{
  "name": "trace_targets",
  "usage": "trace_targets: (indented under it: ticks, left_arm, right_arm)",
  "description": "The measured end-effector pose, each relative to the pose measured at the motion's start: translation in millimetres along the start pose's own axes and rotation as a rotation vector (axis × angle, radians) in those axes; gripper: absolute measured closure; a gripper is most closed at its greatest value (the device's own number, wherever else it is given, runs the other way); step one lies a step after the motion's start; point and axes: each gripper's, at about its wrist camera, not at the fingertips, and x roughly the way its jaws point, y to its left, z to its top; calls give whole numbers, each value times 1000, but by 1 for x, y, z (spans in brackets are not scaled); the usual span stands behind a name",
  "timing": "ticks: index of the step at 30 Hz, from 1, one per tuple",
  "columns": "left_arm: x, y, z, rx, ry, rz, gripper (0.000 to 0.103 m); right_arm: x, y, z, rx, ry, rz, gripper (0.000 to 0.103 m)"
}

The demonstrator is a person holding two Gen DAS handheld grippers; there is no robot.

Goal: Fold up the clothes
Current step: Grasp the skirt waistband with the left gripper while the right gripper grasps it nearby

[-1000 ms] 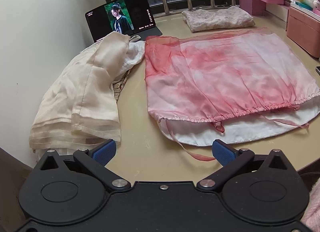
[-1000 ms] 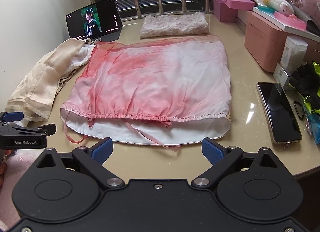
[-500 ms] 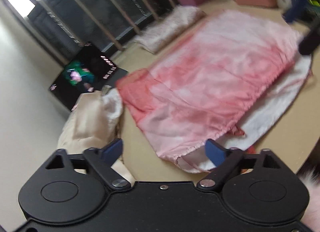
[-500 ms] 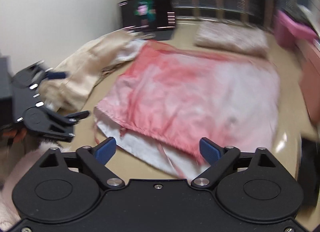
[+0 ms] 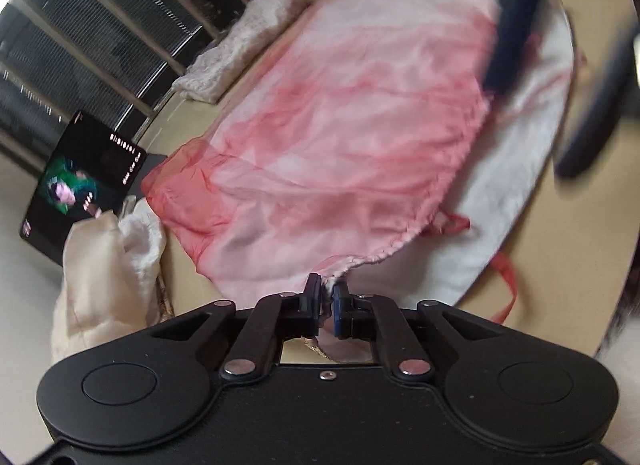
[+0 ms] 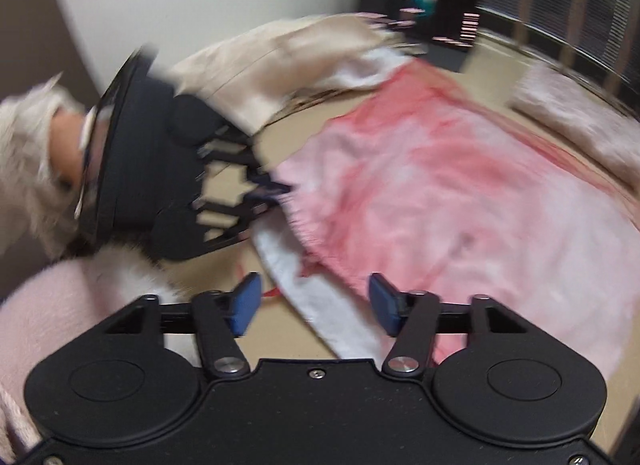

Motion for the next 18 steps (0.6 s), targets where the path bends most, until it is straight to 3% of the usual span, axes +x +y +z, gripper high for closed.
trace_targets:
  ticks: [4, 8, 11, 15, 18]
  left_arm:
    - [-5, 22, 3, -131, -34, -69, 96]
    - [-8, 37, 4, -209, -61, -127, 96]
    - [-11, 43, 5, -247, -73, -151, 96]
    - [-14, 46, 3, -267, -83, -166, 96]
    - [-15, 45, 2, -268, -93, -175, 96]
  right_arm:
    - [31, 20, 13, -118, 56, 60, 65]
    - [58, 23, 26, -91, 80, 137, 65]
    - [72, 20, 29, -61, 87, 140, 69]
    - [78, 12, 27, 9, 72, 140, 100]
    - [71, -1, 23, 110, 17, 127, 103]
